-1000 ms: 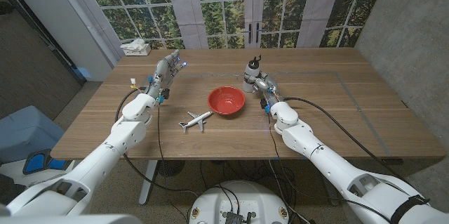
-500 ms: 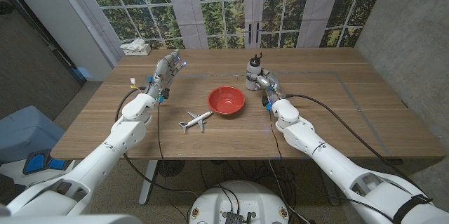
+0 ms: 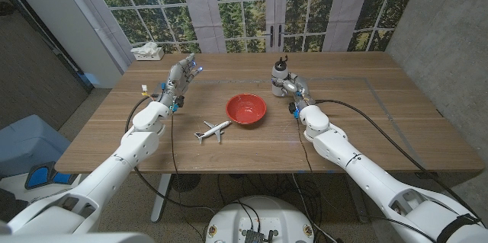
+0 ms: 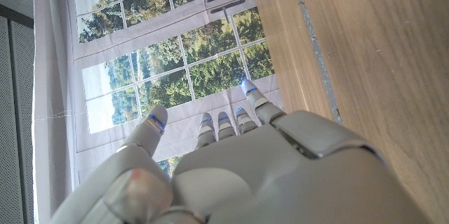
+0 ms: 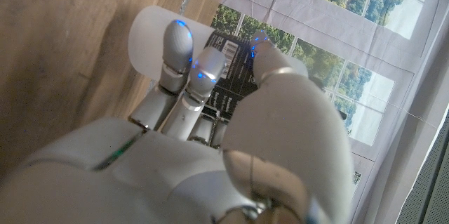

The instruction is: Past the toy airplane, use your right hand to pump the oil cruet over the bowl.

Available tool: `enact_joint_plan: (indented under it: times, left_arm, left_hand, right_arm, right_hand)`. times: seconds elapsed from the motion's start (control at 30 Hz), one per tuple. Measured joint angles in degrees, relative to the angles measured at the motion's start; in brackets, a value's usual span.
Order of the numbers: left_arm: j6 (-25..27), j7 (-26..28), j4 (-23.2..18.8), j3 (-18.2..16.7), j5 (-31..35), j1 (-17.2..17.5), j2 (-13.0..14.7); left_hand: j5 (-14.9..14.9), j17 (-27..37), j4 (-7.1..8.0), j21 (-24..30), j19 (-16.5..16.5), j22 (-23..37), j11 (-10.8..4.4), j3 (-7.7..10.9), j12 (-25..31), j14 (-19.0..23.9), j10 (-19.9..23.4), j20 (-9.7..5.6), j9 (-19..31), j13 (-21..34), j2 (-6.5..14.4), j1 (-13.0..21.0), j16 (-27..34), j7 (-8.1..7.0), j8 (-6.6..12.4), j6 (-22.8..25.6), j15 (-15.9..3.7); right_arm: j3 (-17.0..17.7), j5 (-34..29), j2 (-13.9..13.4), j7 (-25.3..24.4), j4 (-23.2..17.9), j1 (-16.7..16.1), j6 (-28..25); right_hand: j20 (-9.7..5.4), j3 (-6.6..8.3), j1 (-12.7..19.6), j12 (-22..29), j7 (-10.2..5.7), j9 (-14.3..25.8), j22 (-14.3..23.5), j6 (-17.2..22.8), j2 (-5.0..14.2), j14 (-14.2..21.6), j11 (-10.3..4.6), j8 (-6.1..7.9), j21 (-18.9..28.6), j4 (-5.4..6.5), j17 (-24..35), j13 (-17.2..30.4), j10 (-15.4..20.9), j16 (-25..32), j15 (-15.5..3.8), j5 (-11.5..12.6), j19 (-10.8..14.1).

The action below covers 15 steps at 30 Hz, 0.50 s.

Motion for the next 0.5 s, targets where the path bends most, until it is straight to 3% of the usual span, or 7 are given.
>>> enact_joint_plan:
  times: [0.5]
  left_arm:
    - [-0.1, -0.1, 0.1, 0.1, 0.0, -0.1, -0.1]
  left_hand:
    - [0.0, 0.0, -0.43, 0.0, 0.0, 0.0, 0.01, -0.06, 0.0, 0.0, 0.0, 0.0, 0.0, 0.0, -0.2, -0.2, 0.0, 0.0, 0.0, 0.0, 0.0]
  right_arm:
    - [1.3, 1.9, -2.9, 0.0, -6.2, -2.3, -4.0]
  right_hand:
    - [0.0, 0.0, 0.0, 0.6, -0.25, 0.0, 0.2, 0.4, 0.0, -0.3, 0.0, -0.01, 0.2, 0.0, 0.0, 0.0, 0.0, 1.1, 0.32, -0.2, 0.0]
